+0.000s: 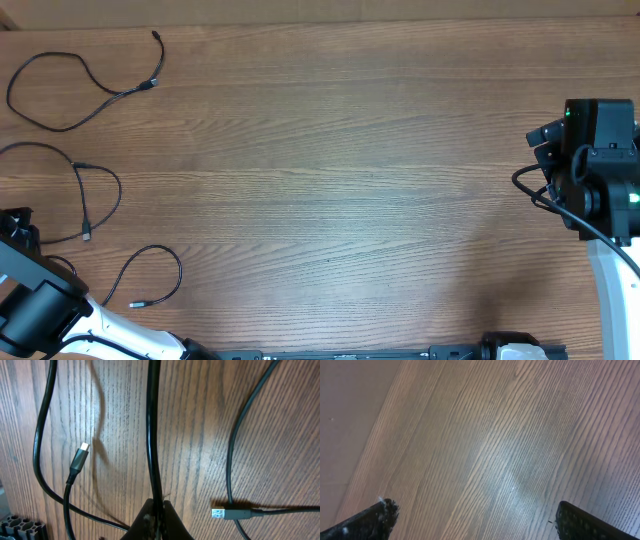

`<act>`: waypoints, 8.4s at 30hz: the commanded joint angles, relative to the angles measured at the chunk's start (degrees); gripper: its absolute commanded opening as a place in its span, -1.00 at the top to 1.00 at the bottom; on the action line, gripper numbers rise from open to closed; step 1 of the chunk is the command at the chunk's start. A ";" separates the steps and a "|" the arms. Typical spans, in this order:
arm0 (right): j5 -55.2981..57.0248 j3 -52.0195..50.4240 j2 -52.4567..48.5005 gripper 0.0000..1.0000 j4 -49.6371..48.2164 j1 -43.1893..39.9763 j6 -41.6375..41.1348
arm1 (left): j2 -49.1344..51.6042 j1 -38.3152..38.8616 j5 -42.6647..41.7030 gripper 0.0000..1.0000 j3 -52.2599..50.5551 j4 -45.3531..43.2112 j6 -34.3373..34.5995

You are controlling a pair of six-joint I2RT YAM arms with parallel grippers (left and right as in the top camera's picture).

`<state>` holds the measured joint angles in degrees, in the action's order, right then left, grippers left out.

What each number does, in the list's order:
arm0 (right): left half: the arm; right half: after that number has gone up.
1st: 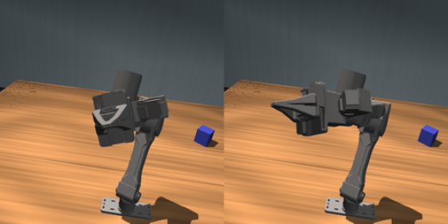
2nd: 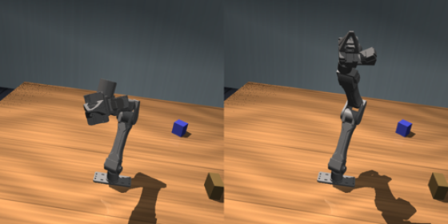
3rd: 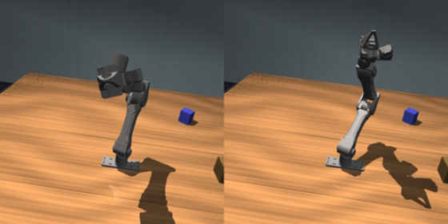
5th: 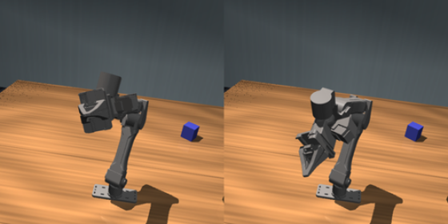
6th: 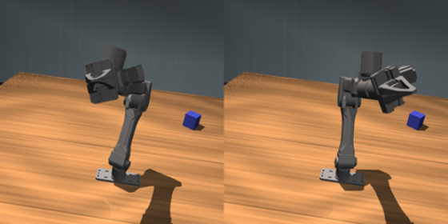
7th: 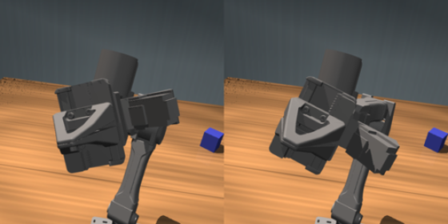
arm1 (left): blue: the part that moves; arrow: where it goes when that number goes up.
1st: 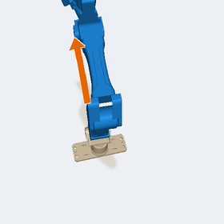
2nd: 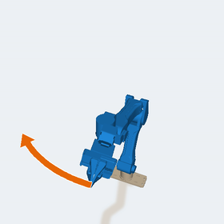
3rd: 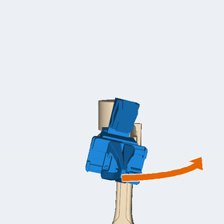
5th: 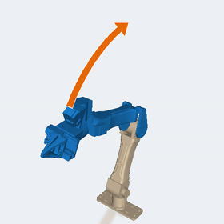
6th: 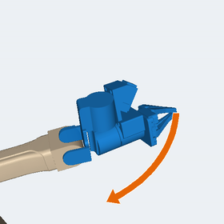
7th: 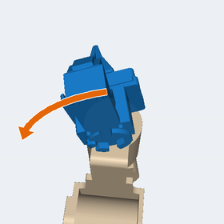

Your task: Untangle cables

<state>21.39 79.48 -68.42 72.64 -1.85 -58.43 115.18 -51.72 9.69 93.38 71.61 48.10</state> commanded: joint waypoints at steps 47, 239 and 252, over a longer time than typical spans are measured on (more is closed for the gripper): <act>0.87 0.39 0.15 -1.00 -0.28 -0.15 0.20 | -11.98 22.16 -34.51 -0.48 5.35 9.60 -43.82; -22.38 -49.86 56.37 -1.00 -49.00 -0.15 49.20 | -114.97 50.47 -10.71 -0.99 -93.11 -67.14 -46.84; -26.29 -68.17 68.22 -1.00 -60.52 -0.15 51.69 | -114.97 50.47 -10.71 -0.99 -93.11 -67.14 -46.84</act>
<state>-2.72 14.11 -0.73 14.96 -1.85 -8.69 0.75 -0.86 -1.04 0.51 4.34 2.55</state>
